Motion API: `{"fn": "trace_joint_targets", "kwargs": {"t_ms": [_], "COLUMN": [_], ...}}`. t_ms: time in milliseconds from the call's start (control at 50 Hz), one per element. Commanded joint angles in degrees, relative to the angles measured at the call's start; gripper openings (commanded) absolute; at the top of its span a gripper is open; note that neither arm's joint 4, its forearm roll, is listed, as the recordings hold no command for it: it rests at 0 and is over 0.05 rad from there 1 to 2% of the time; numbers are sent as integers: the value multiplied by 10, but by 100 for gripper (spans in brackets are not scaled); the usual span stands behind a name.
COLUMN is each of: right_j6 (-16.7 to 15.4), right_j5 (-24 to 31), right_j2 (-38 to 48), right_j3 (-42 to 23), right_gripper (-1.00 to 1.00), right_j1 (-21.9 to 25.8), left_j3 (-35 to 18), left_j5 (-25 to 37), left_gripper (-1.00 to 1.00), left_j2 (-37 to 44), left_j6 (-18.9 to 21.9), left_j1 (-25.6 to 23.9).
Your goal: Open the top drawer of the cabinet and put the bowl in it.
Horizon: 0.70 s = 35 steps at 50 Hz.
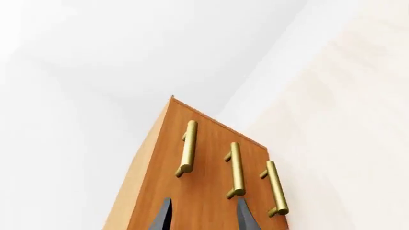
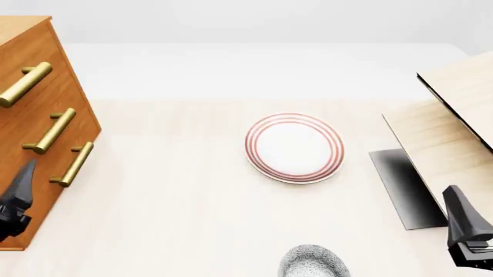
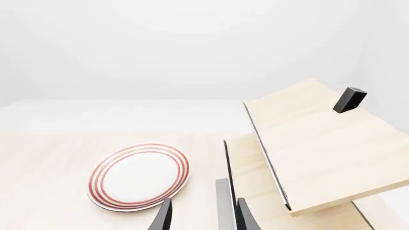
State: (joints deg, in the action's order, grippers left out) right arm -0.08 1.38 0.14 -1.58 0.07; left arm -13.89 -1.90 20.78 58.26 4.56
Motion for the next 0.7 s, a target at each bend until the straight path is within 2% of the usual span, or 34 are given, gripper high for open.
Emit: {"fn": "trace_joint_targets", "kwargs": {"t_ms": [20,100,280,560,660,700], "right_j6": [0,0,0,0,0,0], "right_j5": [-4,-4,-4,-4,-4,-4], "right_j2": [1,1,1,1,1,1], "right_j3": [4,4,4,4,4,4], "right_gripper": [100,100,100,100,100,100], "right_j1": [0,0,0,0,0,0], "left_j3": [9,-2,-1,-23,-12,-17], "left_j5": [-87,-95,-155,-219,-285,-286], "left_gripper": [100,100,100,100,100,100], "left_j2": [62,77,121,208,266,275], "left_j6": [91,94,135,153,177,172], "left_j1": [5,1,9,15,26,23]}}
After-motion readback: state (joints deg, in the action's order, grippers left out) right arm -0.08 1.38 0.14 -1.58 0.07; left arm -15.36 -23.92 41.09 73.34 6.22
